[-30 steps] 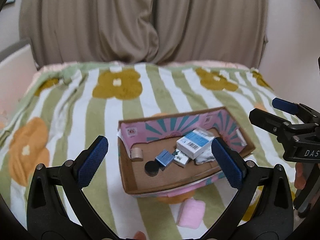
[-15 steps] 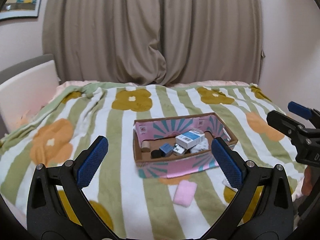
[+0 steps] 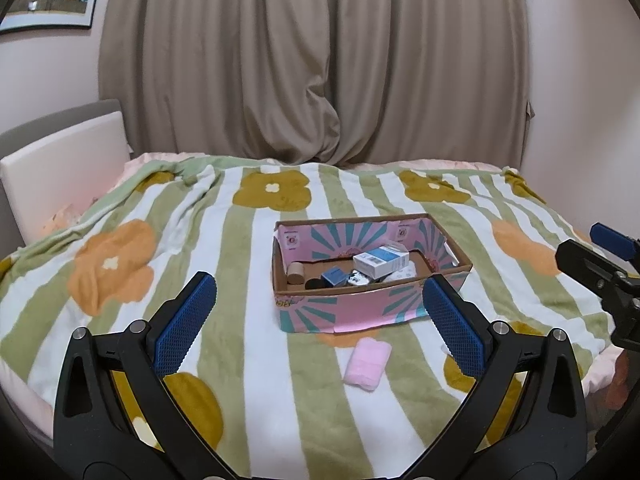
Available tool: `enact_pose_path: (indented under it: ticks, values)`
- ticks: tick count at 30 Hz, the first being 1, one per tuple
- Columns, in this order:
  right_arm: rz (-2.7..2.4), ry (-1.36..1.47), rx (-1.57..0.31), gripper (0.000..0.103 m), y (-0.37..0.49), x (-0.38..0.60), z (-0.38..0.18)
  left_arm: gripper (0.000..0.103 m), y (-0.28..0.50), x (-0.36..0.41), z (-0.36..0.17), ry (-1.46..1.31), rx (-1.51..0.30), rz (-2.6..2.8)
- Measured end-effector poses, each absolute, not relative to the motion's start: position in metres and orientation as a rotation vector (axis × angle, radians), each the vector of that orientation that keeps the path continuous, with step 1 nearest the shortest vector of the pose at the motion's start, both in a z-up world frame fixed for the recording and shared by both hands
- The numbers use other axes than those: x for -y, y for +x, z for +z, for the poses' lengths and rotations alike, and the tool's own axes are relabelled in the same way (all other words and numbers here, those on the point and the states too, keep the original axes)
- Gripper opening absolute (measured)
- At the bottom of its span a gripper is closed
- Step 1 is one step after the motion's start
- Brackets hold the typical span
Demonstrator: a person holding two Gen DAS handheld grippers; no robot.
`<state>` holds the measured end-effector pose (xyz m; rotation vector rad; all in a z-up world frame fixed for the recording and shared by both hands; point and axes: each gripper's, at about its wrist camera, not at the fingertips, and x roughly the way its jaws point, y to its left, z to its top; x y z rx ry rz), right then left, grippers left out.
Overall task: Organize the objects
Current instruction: 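Lower the left tool onto the pink fluffy hair tie and close on it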
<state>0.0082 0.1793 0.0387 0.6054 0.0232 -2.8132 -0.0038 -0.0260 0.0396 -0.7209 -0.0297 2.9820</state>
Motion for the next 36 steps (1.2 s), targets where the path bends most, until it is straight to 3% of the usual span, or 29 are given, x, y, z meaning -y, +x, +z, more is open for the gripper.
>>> enact_pose_path:
  ticks: [20, 36]
  values:
    - [-2.815, 0.621, -0.037, 0.103, 0.015, -0.19, 0.04, 0.103, -0.072, -0.011, -0.052, -1.057, 0.017, 2.812]
    - [-2.86, 0.691, -0.038, 0.103, 0.01, -0.213, 0.031, 0.103, -0.131, -0.041, -0.181, -1.359, -0.044, 2.615]
